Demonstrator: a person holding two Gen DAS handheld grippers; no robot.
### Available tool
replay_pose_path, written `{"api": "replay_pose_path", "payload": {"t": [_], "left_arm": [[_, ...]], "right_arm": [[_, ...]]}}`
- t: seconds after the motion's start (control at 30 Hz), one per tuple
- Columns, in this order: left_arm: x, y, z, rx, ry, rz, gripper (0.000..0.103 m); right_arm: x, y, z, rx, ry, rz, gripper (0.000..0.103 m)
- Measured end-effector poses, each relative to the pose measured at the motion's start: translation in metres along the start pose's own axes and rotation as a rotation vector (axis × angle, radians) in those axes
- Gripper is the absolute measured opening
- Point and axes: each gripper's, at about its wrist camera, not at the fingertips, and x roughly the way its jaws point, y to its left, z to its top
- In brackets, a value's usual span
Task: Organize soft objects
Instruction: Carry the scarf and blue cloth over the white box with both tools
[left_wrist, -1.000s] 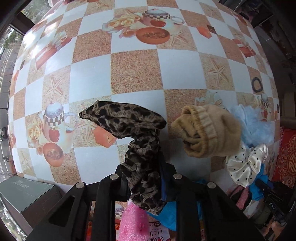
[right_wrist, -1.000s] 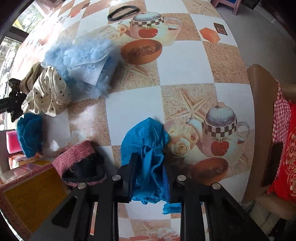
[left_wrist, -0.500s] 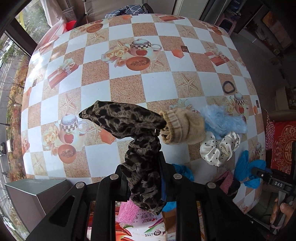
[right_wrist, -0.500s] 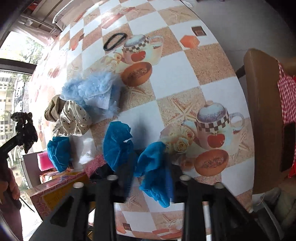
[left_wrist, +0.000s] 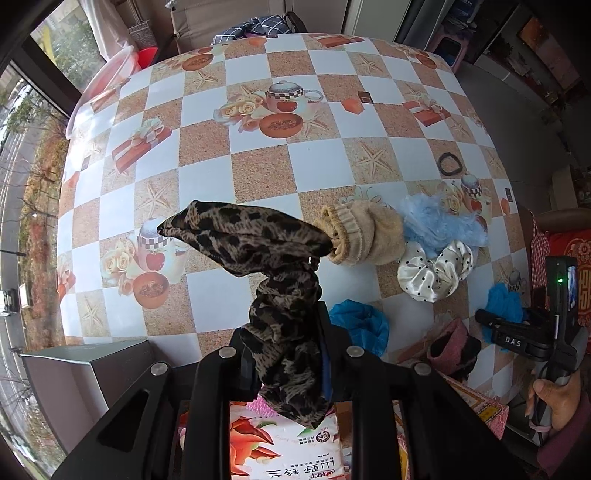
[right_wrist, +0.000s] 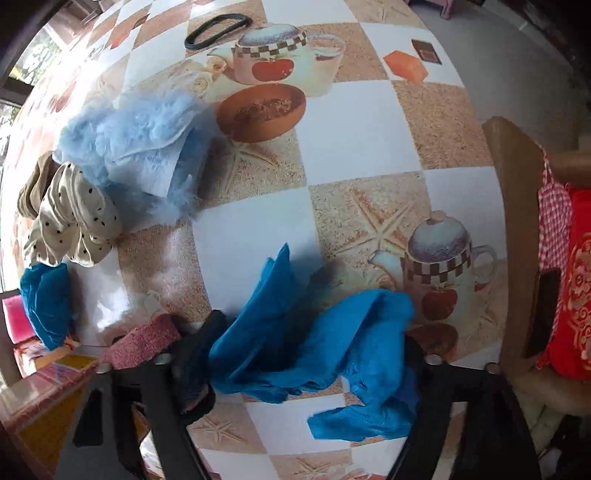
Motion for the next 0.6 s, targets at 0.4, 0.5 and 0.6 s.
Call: {"api": "replay_pose_path", "payload": {"t": [0.4, 0.5, 0.6], "left_arm": [[-0.04, 0.008, -0.036, -0.021, -0.062, 0.008, 0.026], [-0.056, 0.013, -0.046, -0.027, -0.093, 0.006, 0.026], [-0.069, 0.018, -0.057, -0.038, -0.114, 0.002, 0.026]], "right_arm": [[-0.087, -0.014, 0.0, 0.015, -0.129, 0.311, 0.021], [-0.124, 0.005, -0.001, -0.036, -0.182, 0.36, 0.021], [-0.149, 0.046, -0.01, -0.109, -0.225, 0.387, 0.021]]}}
